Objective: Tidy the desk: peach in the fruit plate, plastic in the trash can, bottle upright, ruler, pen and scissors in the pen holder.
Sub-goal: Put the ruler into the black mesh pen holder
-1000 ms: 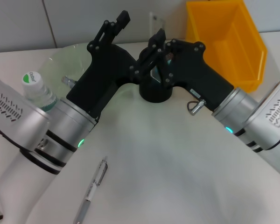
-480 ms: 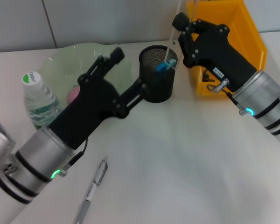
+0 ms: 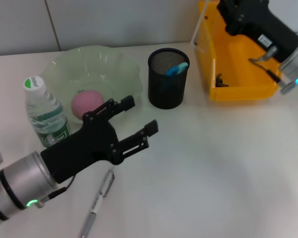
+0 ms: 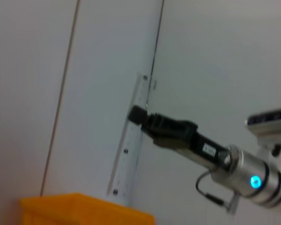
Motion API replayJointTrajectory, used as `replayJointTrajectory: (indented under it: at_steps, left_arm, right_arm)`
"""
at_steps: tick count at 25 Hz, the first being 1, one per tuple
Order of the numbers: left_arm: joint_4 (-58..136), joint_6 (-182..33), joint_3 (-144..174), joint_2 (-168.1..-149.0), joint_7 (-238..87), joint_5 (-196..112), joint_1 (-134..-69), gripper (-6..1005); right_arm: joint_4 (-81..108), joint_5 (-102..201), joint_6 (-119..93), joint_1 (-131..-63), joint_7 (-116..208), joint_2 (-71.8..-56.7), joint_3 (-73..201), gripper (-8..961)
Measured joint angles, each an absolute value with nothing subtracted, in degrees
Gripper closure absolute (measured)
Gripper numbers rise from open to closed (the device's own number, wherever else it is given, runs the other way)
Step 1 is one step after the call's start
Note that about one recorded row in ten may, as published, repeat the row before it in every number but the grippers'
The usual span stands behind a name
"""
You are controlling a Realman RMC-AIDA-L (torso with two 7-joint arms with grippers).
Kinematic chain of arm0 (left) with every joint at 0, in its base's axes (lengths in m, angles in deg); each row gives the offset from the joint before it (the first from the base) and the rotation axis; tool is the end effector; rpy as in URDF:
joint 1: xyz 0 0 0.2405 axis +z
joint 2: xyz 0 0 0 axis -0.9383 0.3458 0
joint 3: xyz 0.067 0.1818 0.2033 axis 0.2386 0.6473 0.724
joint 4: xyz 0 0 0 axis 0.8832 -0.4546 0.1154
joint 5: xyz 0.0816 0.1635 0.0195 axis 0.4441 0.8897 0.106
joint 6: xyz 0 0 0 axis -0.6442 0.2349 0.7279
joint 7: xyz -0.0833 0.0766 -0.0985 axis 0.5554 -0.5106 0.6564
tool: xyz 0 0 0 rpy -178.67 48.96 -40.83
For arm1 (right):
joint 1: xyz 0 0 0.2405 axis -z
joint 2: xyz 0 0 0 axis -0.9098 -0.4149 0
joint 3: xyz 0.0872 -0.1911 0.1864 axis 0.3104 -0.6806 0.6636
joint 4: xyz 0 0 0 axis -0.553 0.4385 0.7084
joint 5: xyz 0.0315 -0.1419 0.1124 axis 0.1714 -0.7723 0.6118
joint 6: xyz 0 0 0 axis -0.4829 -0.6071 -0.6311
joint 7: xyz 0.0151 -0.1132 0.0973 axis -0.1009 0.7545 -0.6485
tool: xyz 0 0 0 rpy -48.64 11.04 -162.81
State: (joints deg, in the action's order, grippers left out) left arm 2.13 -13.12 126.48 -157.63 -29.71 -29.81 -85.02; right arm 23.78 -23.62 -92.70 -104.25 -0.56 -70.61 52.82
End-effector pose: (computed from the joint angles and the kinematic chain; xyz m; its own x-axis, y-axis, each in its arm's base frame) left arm -0.2257 0.2645 -0.0656 0.6030 0.1011 0.7913 0.4244 -0.8806 -0.2109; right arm 0.2168 0.3776 0.0180 0.4515 0.1467 -0.8801 -0.5674 -0.7141 -0.4101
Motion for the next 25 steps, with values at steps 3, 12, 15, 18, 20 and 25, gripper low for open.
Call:
replayJointTrajectory:
  at_steps: [3,12,15,18,20,25]
  left_arm:
    - [2.17,-12.05,121.74,-157.32,-25.76,-22.59,-84.77,214]
    - [4.16,-8.01,114.65,-158.45,-25.05,-15.85,-84.45,214]
    - [5.13,-6.94,113.67,-158.57,-25.35,-15.61,-84.65,214]
    - [5.23,-6.63,113.56,-158.58,-25.38,-15.55,-84.86,214]
    - [5.24,-6.59,113.53,-158.58,-25.42,-15.51,-84.96,214]
    - [5.58,-6.67,112.8,-158.59,-25.46,-15.47,-85.19,214]
  right_arm:
    - [29.48,-23.69,-91.47,-104.09,-9.49,-69.87,48.57,944]
    - [33.98,-23.86,-82.87,-105.91,-22.22,-65.6,36.94,944]
    - [34.59,-23.87,-80.89,-106.47,-22.38,-65.54,35.32,944]
    - [34.92,-23.87,-79.09,-107.14,-22.42,-65.79,34.3,944]
    - [34.94,-23.87,-77.61,-107.71,-22.43,-65.91,33.32,944]
    - [34.32,-23.87,-74.52,-109.19,-23.3,-66.31,31.21,944]
